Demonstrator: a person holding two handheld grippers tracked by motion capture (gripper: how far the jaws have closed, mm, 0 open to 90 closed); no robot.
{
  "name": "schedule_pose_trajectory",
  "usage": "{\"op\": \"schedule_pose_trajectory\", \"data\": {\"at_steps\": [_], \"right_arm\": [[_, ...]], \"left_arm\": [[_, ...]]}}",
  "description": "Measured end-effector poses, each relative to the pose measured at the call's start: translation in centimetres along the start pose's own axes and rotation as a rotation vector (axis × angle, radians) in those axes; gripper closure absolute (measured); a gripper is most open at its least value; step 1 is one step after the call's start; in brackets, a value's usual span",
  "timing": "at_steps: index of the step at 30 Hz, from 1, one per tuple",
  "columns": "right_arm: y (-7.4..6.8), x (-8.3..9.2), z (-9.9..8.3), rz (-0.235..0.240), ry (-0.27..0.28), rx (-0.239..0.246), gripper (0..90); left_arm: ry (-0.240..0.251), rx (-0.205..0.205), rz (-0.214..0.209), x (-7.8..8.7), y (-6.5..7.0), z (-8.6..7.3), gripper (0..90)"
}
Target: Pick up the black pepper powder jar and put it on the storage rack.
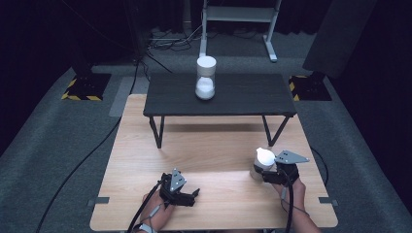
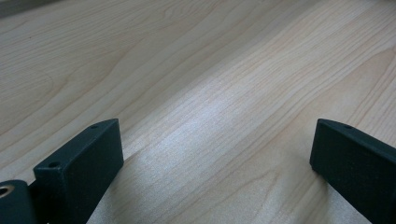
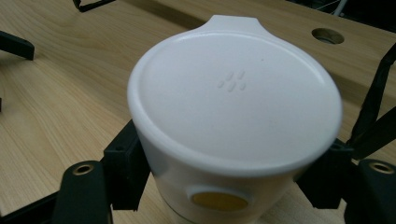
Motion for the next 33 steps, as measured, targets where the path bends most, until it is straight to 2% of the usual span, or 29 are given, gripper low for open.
{"op": "schedule_pose_trajectory", "data": {"at_steps": [5, 8, 15, 18, 33], "right_arm": [[0.2, 0.0, 0.3, 0.011, -0.011, 0.004, 30.2], [0.0, 0.2, 0.9, 0.0, -0.031, 0.005, 30.3], [-0.3, 1.2, 1.9, -0.002, -0.005, -0.006, 30.3], [-0.5, 2.1, 3.0, -0.001, 0.03, -0.014, 30.2], [0.5, 5.1, 10.7, -0.054, 0.082, 0.003, 30.3]], "left_arm": [[0.0, 0.0, 0.0, 0.0, 0.0, 0.0, 2.7], [0.001, 0.001, 0.0, 0.0, 0.0, 0.0, 2.7], [0.001, 0.002, -0.001, 0.0, 0.0, 0.0, 2.7], [0.0, 0.001, 0.0, 0.0, 0.0, 0.0, 2.6], [-0.001, 0.002, 0.002, 0.0, 0.0, 0.0, 2.2]]}}
Point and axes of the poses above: each handheld gripper's, and its own axes: x roughly backward along the jaws, z roughly out of its top, y roughly to its right, the point moved 3 cm from there along -x, roughly forward along the jaws, and after that the axes turned 6 degrees about -y, right-handed, at the moved point
